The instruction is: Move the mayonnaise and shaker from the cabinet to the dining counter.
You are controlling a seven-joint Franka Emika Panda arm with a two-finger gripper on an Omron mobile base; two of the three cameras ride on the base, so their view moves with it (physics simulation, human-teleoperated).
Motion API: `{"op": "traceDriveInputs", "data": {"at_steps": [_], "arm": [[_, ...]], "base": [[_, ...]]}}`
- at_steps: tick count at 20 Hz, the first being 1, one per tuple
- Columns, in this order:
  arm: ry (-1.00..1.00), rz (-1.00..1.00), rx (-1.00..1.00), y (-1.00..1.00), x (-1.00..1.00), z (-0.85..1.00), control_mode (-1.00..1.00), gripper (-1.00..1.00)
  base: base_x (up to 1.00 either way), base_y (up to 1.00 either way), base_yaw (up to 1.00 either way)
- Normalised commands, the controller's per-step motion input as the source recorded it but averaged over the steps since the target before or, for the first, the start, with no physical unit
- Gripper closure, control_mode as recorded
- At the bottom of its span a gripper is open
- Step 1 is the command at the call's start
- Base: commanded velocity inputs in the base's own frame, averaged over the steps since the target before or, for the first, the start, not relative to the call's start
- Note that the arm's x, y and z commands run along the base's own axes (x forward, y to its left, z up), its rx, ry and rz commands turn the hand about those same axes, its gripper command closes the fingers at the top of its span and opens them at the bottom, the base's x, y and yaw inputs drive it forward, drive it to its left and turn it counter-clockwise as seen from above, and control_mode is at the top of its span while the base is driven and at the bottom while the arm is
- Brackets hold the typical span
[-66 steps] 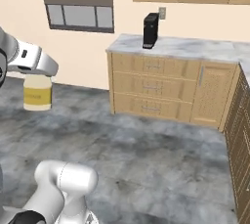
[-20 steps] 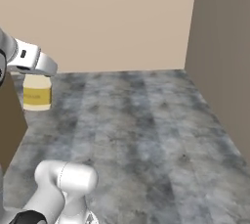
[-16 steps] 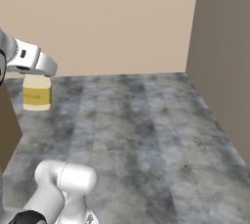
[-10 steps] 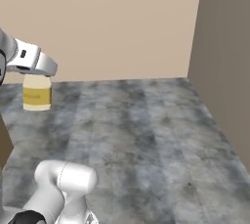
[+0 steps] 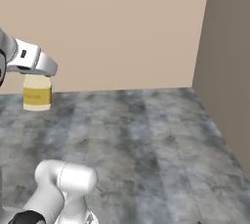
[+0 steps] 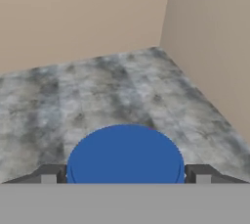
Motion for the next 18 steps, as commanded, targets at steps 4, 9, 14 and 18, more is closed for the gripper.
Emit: {"op": "traceDriveInputs", "data": {"at_steps": [4, 9, 14, 18], "arm": [[0.0, 0.0, 0.0, 0.0, 0.0, 0.0, 1.0, 1.0], [0.0, 0.0, 0.0, 0.0, 0.0, 0.0, 1.0, 1.0], [0.0, 0.0, 0.0, 0.0, 0.0, 0.0, 1.0, 1.0], [0.0, 0.0, 0.0, 0.0, 0.0, 0.0, 1.0, 1.0]], "base": [[1.0, 0.0, 0.0], [1.0, 0.0, 0.0], [1.0, -0.02, 0.15], [1.0, -0.14, 0.44]]}}
